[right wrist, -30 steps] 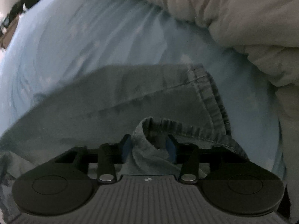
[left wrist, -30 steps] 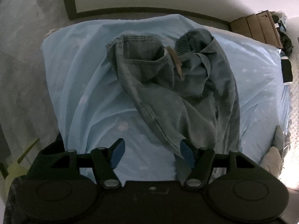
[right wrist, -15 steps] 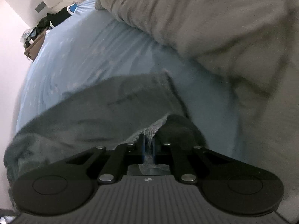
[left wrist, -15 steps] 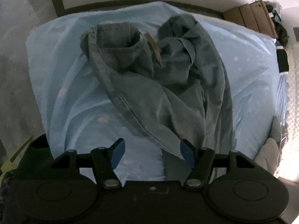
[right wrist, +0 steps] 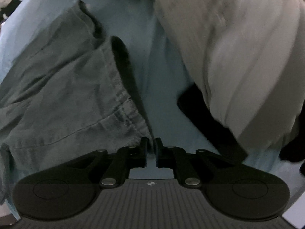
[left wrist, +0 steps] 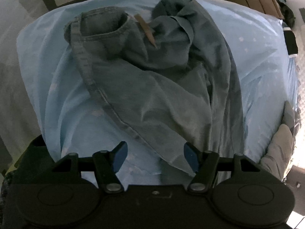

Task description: Fold clothes

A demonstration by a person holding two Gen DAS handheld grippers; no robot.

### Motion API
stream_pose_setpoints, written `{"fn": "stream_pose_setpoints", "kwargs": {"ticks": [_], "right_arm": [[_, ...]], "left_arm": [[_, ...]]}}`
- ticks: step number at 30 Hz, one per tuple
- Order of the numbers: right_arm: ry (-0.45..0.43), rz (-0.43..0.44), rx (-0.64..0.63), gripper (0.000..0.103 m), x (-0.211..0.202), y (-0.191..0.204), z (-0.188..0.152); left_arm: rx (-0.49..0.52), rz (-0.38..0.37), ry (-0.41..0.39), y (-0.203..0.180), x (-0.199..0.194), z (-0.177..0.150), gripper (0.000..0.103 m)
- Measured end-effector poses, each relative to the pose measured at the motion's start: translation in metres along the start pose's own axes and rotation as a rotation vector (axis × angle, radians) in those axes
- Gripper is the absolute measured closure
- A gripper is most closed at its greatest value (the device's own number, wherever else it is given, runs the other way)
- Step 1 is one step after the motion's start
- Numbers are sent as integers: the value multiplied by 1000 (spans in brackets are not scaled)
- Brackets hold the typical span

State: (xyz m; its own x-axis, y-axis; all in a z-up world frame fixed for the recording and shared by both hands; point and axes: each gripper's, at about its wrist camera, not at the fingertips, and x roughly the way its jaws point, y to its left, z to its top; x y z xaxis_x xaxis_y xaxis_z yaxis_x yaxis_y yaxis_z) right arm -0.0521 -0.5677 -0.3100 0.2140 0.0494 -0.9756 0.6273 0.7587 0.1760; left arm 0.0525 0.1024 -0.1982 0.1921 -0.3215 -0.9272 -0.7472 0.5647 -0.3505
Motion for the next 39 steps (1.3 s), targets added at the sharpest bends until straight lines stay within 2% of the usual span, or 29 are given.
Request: {"fn": "stream_pose_setpoints", "kwargs": {"ticks": [3, 5, 7, 10, 12, 13, 16, 19, 21, 24, 25, 27, 29, 30, 31, 34, 39], "right_arm": [[-4, -25, 41, 91, -6, -3, 0], [-38, -68, 69, 71, -18, -4, 3], [-83, -68, 118, 63, -33, -7, 5], [-118, -5, 208, 58, -52, -6, 8], [-79, 61, 246, 45, -47, -1, 7], [-59, 94, 265, 32, -44, 1, 6], [37, 134, 328, 30, -16, 8, 0], [80, 139, 396, 30, 12, 14, -1], [91, 102, 470, 30, 26, 15, -4], [62, 137, 575, 31, 35, 19, -6], [50, 134, 575, 31, 37, 22, -3], [44, 93, 553, 39, 42, 30, 4], [41, 34, 545, 70, 43, 36, 12], [28, 18, 560, 82, 42, 36, 14], [1, 19, 577, 102, 36, 36, 16], [-98, 75, 595, 102, 11, 39, 23], [-291, 310, 521, 102, -40, 71, 48]], "left_arm": [[9, 0, 3, -3, 2, -2, 40], [12, 4, 9, -5, 6, -5, 40], [11, 10, 17, -5, 9, -7, 40], [9, 17, 28, -5, 15, -11, 40], [9, 20, 34, -5, 18, -13, 40], [9, 20, 37, -5, 18, -14, 40], [11, 21, 36, -5, 17, -14, 40], [6, 17, 22, -4, 11, -12, 40], [-1, 10, 8, -1, 5, -10, 40], [-20, 7, -8, 4, -1, -8, 40], [-26, 6, -13, 6, -3, -8, 40], [-40, 9, -20, 10, -6, -6, 40], [-53, 8, -21, 13, -8, -6, 40], [-55, 4, -22, 14, -9, -5, 40], [-57, -1, -25, 15, -10, -5, 40], [-75, -7, -34, 20, -13, -2, 40], [-94, -17, -40, 25, -14, 0, 40]]}}
